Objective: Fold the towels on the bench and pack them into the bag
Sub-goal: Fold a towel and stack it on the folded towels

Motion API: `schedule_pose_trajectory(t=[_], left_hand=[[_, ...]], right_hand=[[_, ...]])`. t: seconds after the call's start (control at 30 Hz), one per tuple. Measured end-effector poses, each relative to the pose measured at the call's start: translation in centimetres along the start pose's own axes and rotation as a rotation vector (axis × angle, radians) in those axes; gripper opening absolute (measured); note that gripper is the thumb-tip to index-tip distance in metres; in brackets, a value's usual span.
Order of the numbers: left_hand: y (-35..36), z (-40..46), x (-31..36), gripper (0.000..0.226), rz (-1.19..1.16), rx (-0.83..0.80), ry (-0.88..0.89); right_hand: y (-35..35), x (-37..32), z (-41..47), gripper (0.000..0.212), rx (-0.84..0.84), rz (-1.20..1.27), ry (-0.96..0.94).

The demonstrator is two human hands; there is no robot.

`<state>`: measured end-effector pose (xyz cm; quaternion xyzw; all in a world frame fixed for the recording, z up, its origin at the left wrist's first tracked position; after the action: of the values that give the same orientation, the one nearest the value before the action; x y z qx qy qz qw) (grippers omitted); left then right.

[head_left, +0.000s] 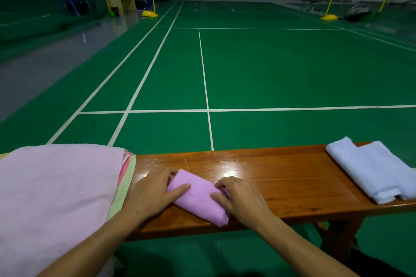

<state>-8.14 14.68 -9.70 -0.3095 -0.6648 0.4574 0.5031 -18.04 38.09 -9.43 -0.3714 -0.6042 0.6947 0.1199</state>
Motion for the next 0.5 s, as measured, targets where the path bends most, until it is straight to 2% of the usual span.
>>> schedule_pose_trajectory(t=[0.13,0.2,0.3,0.4,0.5], left_hand=[[0.3,1.0,-0.4,0.072,-0.05,-0.09,-0.097],[0.5,1.4,-0.4,0.059,-0.175,-0.156,-0.102],[0.0,1.3,0.5,0.038,-0.379,-0.214,-0.033],[-0.9,1.2,1.5,0.035,-0.548,-0.169,0.097],[-1.6,0.9,2.2,0.039,-0.691,-0.151,0.131]], right_hand=[[0.5,-0.8,0.1,0.042,-0.07,0.118,0.012],[0.7,-1.1,0.2,0.047,-0.109,0.181,0.01],[0.9,-1.3,0.5,0.07,-0.159,0.318,0.007],[0.8,-1.7,0.6,0.095,-0.201,0.422,0.02],[0.6,-2.3,0.5,0.099,-0.27,0.582,-0.02]])
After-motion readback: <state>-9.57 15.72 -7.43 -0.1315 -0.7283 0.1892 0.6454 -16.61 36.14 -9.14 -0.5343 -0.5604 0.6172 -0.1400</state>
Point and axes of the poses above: each hand's wrist, its own z-axis towards the middle knuckle, its own y-axis out of the palm, x = y × z, the point moved 4 cm from there along z, towards the middle knuckle, and after that the axes turned 6 degrees about -x, right-handed, at the moved point
